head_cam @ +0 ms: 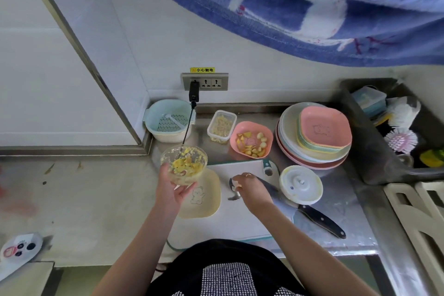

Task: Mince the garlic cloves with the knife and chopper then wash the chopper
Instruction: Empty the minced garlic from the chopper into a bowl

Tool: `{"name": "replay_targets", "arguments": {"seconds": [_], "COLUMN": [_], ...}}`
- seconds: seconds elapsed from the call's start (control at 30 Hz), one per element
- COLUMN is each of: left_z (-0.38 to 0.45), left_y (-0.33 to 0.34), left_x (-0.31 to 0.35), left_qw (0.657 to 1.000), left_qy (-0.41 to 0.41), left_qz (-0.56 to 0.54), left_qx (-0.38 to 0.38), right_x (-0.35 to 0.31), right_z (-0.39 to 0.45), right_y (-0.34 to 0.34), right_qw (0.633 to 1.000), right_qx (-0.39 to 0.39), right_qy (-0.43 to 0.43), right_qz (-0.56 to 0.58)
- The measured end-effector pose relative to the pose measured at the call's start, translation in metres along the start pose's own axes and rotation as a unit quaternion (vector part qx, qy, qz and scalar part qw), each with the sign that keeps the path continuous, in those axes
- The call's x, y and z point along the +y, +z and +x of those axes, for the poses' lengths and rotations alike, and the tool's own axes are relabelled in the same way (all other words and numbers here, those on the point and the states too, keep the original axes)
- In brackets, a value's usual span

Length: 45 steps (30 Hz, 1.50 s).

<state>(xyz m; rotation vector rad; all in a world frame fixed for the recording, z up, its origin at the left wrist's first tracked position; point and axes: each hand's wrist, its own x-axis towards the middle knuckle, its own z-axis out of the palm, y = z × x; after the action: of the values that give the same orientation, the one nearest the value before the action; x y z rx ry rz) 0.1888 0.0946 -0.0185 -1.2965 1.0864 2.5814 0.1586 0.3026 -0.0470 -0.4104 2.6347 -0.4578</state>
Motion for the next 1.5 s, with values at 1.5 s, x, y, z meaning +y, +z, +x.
{"name": "replay_targets", "arguments": {"seconds": [1.5], "left_z": [-0.013], "left_y": [0.009], "left_x": [-0.017], "left_qw": [0.996], "left_qy": [0.014], "left_qz": [0.090], "left_qx": [0.026], "right_x": [-0.034], "right_z": [0.013], "right_y": [-0.057], "right_qw": [0.962], "right_qx": [0.138], "right_qy": [-0.014], "right_qz": [0.236]}}
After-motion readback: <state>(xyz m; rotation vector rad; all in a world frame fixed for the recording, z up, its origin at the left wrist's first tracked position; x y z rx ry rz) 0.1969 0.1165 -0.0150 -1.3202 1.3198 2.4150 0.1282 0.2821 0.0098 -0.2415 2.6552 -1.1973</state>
